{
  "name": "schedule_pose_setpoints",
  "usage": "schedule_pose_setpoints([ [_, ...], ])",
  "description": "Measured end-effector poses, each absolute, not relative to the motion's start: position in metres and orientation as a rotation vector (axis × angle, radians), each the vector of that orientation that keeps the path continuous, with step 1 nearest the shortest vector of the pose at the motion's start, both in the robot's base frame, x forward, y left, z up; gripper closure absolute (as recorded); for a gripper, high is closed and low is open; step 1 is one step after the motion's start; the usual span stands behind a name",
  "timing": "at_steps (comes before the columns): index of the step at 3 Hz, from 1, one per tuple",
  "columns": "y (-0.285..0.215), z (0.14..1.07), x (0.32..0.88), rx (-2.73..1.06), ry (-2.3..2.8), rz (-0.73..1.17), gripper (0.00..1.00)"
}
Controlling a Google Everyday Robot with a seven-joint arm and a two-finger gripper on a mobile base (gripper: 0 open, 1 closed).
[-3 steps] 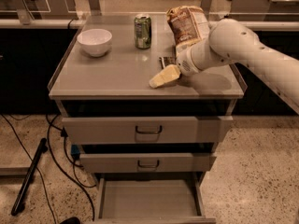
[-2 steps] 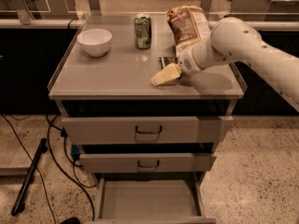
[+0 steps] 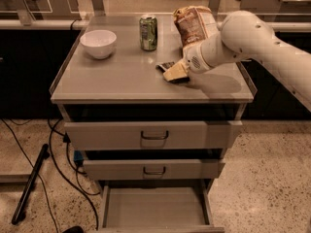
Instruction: Place rxbar chocolate into bottom drawer
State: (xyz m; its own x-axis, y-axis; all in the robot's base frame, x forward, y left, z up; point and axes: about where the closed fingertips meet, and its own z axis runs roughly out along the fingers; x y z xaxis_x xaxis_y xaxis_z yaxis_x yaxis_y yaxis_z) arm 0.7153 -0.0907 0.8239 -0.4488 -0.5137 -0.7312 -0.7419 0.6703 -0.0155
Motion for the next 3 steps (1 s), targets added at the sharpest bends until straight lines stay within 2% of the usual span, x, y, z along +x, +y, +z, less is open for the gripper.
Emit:
schedule_pose_setpoints([
  [1, -0.0904, 0.8257, 0.7168, -0.909, 2.193, 0.365, 1.00],
  [3, -0.0865, 0.8265, 0.7152, -0.952, 2.166, 0.398, 1.00],
])
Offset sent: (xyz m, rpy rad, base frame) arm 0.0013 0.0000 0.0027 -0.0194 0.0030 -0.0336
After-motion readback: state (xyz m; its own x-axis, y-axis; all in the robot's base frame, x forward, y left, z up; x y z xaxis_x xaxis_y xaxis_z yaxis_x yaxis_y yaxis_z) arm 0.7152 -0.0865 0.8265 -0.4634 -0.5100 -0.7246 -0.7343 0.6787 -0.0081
